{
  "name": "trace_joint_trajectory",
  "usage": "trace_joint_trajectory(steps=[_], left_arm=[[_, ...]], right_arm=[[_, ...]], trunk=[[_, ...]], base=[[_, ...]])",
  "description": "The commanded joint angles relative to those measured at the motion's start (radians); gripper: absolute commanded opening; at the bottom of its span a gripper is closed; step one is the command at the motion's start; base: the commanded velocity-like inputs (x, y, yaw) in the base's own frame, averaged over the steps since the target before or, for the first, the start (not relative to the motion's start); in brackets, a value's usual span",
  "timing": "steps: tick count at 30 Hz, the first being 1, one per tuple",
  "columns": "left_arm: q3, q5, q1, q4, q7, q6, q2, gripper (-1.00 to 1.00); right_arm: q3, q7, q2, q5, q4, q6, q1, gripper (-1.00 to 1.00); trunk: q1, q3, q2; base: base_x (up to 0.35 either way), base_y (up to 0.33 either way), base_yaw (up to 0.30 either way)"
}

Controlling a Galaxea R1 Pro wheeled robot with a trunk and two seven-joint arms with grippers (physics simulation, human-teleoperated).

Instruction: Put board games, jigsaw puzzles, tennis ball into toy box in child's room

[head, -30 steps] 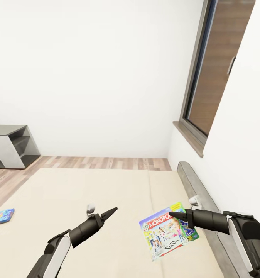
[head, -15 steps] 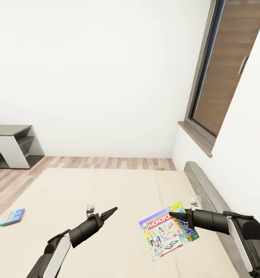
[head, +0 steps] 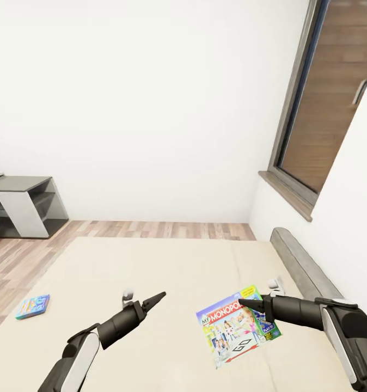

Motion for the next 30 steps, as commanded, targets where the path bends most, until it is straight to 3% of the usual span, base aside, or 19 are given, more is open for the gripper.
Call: trace_joint_trajectory(steps=[1,30], left_arm=[[0.000,0.006,-0.001,0.000,-0.001,0.007,0.000,1.00],[0.000,0.006,0.000,0.000,-0.002,0.006,0.001,1.00]], right_arm=[[0.000,0.000,0.000,-0.006,-0.001,0.011,-0.001,-1.00],[-0.002,0.000,0.000,-0.008,-0.001,0.011,-0.001,-1.00]], trunk=[[0.001,-0.002,-0.002],[0.001,-0.002,-0.002]], base=[[0.000,0.265,0.000],[0.000,0.265,0.000]])
